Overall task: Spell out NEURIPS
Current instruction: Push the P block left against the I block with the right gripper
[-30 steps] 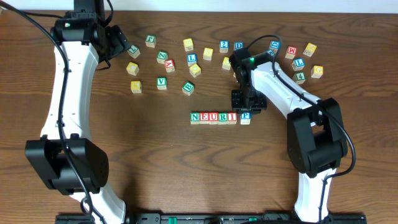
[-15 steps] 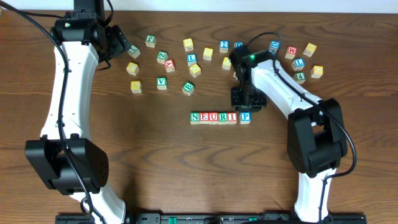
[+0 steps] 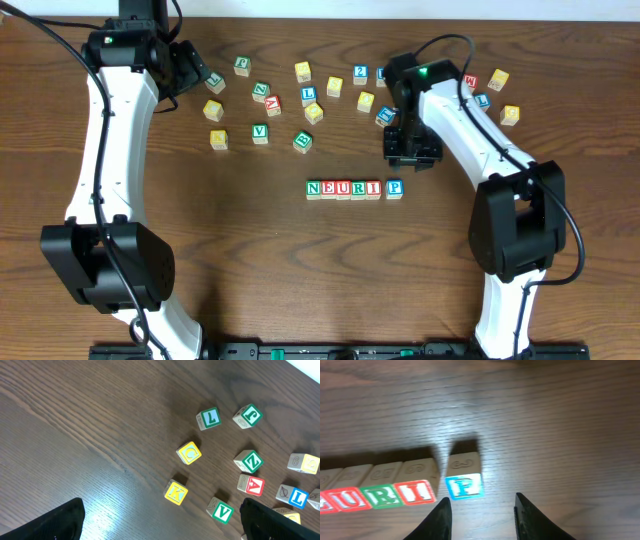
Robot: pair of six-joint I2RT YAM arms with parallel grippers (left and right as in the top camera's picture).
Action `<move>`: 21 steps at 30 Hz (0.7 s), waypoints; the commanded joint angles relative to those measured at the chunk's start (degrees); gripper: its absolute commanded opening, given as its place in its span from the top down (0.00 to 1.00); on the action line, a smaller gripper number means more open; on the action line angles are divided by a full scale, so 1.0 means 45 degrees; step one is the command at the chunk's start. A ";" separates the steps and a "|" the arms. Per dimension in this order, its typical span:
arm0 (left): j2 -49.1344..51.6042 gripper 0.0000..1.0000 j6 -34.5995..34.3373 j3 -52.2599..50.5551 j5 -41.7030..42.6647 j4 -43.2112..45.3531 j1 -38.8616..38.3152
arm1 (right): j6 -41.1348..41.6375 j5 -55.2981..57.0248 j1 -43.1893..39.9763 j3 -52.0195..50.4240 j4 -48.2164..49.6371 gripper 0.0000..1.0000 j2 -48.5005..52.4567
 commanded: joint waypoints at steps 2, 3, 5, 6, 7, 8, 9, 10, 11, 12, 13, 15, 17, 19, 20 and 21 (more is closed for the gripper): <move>0.0112 0.02 0.0073 -0.0049 -0.0165 -0.0034 0.0019 | -0.0073 0.0034 -0.0345 -0.0515 0.0194 0.68 -0.0131; 0.0112 0.02 0.0073 -0.0049 -0.0170 -0.0034 0.0019 | -0.0073 0.0034 -0.0340 -0.0763 0.0345 0.69 -0.0131; 0.0112 0.02 0.0073 -0.0049 -0.0170 -0.0034 0.0019 | -0.0068 0.0019 -0.0340 -0.1302 0.0719 0.71 -0.0131; 0.0112 0.02 0.0073 -0.0049 -0.0170 -0.0034 0.0019 | -0.0068 0.0019 -0.0340 -0.1501 0.0855 0.72 -0.0131; 0.0112 0.02 0.0073 -0.0049 -0.0170 -0.0034 0.0019 | -0.0058 0.0015 -0.0340 -0.1753 0.0991 0.73 -0.0131; 0.0112 0.02 0.0073 -0.0049 -0.0170 -0.0034 0.0019 | -0.0049 0.0015 -0.0340 -0.1899 0.1035 0.74 -0.0131; 0.0112 0.02 0.0073 -0.0049 -0.0170 -0.0034 0.0019 | 0.0005 0.0015 -0.0340 -0.2045 0.1035 0.74 -0.0131; 0.0112 0.02 0.0073 -0.0049 -0.0170 -0.0034 0.0019 | 0.0034 0.0015 -0.0340 -0.2161 0.1122 0.75 -0.0131; 0.0112 0.02 0.0073 -0.0049 -0.0165 -0.0034 0.0019 | 0.0029 0.0015 -0.0340 -0.2273 0.1190 0.75 -0.0131; 0.0112 0.02 0.0073 -0.0049 -0.0170 -0.0034 0.0019 | 0.0029 0.0015 -0.0335 -0.2336 0.1224 0.74 -0.0131; 0.0112 0.02 0.0073 -0.0049 -0.0165 -0.0034 0.0019 | 0.0034 -0.0005 -0.0325 -0.2409 0.1248 0.74 -0.0131; 0.0112 0.02 0.0073 -0.0049 -0.0165 -0.0039 0.0019 | 0.0034 -0.0039 -0.0291 -0.2569 0.1375 0.74 -0.0131; 0.0112 0.02 0.0073 -0.0049 -0.0165 -0.0034 0.0019 | 0.0034 -0.0039 -0.0253 -0.2662 0.1477 0.74 -0.0131; 0.0112 0.02 0.0073 -0.0049 -0.0170 -0.0034 0.0019 | 0.0034 -0.0053 -0.0214 -0.2686 0.1554 0.74 -0.0131; 0.0112 0.02 0.0073 -0.0049 -0.0165 -0.0034 0.0019 | 0.0029 -0.0087 -0.0189 -0.2686 0.1564 0.74 -0.0131; 0.0112 0.02 0.0073 -0.0049 -0.0165 -0.0034 0.0019 | 0.0029 -0.0112 -0.0165 -0.2686 0.1593 0.74 -0.0131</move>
